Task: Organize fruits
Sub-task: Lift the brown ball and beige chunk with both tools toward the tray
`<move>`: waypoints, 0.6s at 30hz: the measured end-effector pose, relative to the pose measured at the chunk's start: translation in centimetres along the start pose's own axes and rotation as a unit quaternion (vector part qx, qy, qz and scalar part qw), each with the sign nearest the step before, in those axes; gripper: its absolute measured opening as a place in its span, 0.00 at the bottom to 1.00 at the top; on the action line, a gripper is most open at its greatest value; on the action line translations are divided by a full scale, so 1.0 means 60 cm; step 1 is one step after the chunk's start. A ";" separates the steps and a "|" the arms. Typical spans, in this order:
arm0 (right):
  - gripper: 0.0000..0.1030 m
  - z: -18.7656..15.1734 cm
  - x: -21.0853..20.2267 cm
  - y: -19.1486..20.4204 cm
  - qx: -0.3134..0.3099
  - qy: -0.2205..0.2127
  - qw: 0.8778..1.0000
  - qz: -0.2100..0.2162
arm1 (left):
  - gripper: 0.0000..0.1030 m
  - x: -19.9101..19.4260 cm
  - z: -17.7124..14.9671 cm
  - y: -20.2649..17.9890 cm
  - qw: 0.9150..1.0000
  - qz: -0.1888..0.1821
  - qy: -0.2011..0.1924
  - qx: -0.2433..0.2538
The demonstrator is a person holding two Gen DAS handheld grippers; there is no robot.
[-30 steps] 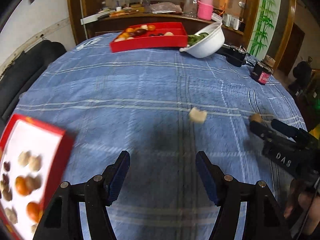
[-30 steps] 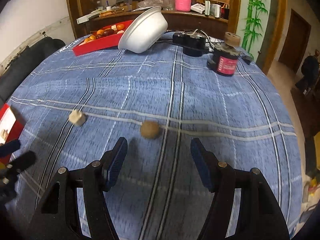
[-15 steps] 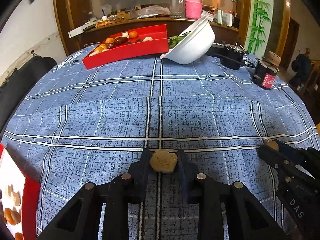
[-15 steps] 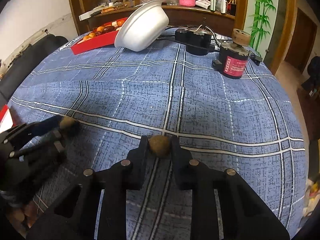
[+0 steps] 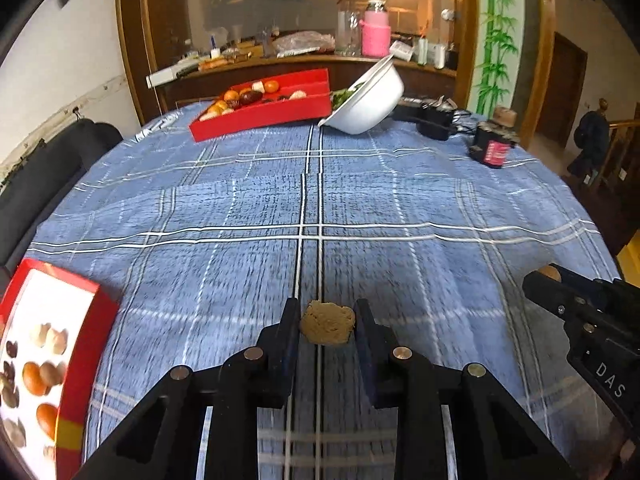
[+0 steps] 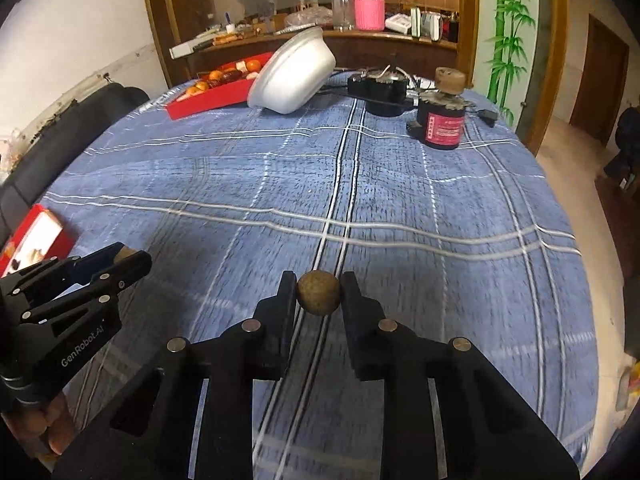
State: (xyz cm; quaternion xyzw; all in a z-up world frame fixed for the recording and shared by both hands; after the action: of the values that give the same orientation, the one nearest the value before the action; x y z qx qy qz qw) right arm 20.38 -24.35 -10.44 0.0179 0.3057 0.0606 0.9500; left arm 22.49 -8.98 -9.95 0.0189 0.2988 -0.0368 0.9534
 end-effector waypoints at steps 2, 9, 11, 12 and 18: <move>0.20 -0.007 -0.023 0.004 0.003 -0.006 1.000 0.002 | 0.26 -0.021 -0.008 -0.002 1.000 -0.005 -0.004 -0.004; 0.20 -0.028 -0.076 0.036 0.019 -0.023 0.999 0.018 | 0.26 -0.063 -0.044 -0.014 1.000 -0.009 -0.001 -0.007; 0.20 -0.036 -0.085 0.047 0.021 -0.024 0.999 0.023 | 0.26 -0.074 -0.053 -0.014 1.000 -0.005 -0.003 -0.008; 0.20 -0.040 -0.089 0.051 0.021 -0.024 0.999 0.025 | 0.26 -0.080 -0.058 -0.013 1.000 -0.004 -0.004 -0.009; 0.20 -0.049 -0.109 0.068 0.020 -0.042 0.999 0.025 | 0.26 -0.103 -0.075 -0.006 1.000 0.007 -0.014 -0.014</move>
State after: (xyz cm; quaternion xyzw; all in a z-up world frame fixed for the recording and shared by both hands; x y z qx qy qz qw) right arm 12.95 -21.16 -8.75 0.0469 0.2662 0.0774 0.9596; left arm 14.86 -8.69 -10.12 0.0067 0.2857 -0.0262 0.9579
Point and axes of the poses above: each gripper's, at about its wrist camera, not at the fingertips, and x roughly the way its jaws point, y to its left, z to its top, the point moved 9 cm from there along x, roughly the way its jaws point, and after that the axes turned 12 degrees about -y, right-handed, at the moved point
